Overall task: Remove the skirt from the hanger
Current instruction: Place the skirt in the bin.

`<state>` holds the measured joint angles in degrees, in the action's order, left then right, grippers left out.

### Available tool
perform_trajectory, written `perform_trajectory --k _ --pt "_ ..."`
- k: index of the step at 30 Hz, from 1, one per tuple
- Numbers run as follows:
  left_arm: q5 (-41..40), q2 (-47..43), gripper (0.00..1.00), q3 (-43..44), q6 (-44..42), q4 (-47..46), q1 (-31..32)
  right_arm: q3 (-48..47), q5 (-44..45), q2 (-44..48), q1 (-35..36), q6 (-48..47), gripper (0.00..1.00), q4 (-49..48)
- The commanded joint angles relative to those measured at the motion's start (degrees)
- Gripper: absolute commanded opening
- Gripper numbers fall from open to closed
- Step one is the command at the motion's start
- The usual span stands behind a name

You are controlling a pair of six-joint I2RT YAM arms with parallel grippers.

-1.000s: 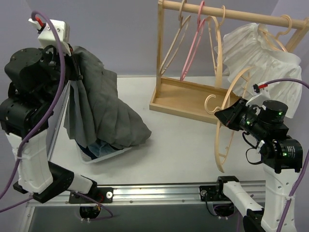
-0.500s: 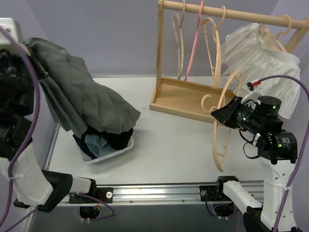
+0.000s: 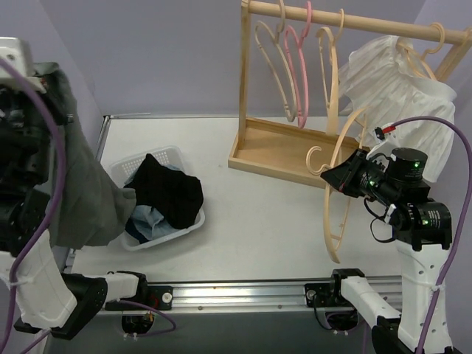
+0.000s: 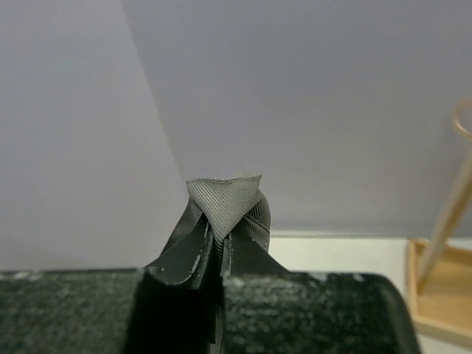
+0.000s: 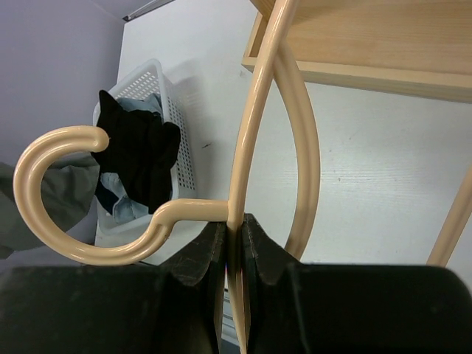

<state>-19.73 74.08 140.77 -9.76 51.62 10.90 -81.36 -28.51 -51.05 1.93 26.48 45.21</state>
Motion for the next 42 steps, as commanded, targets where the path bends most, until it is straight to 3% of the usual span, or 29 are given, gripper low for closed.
perform_trajectory --k 1,5,10,17,23,31,35,39,42 --pt "16.35 2.55 0.02 -5.57 5.53 -0.72 -0.17 0.33 -0.32 1.3 0.26 -0.64 0.0 -2.67" --pt "34.96 5.01 0.02 -8.84 10.19 -2.56 -0.26 1.12 -0.32 2.0 0.35 -1.08 0.0 -2.23" --pt "41.43 4.06 0.02 -13.93 16.43 -6.61 -0.35 0.33 1.18 2.36 0.44 -1.96 0.0 -0.92" --pt "42.84 -2.44 0.02 -28.51 19.77 -12.15 -3.86 0.06 0.48 2.27 0.61 -1.43 0.0 -1.44" --pt "39.95 -9.56 0.02 -48.46 27.59 -14.26 -9.75 -0.28 -0.05 2.36 0.79 -1.08 0.0 -1.71" --pt "30.89 -15.19 0.02 -70.08 37.17 -10.3 -10.54 -3.18 -0.58 0.69 1.75 -0.81 0.0 -2.49" --pt "27.56 -22.3 0.02 -80.62 42.71 -9.34 -10.81 -5.21 0.03 -0.28 2.63 -1.25 0.0 -2.41" --pt "20.27 -26.18 0.02 -82.15 40.89 -5.48 -13.35 -5.91 0.39 -0.63 3.16 -1.52 0.0 -2.15" --pt "18.23 -24.17 0.02 -81.27 38.24 -1.44 -13.62 -5.74 0.65 -0.37 3.34 -1.61 0.0 -1.97"
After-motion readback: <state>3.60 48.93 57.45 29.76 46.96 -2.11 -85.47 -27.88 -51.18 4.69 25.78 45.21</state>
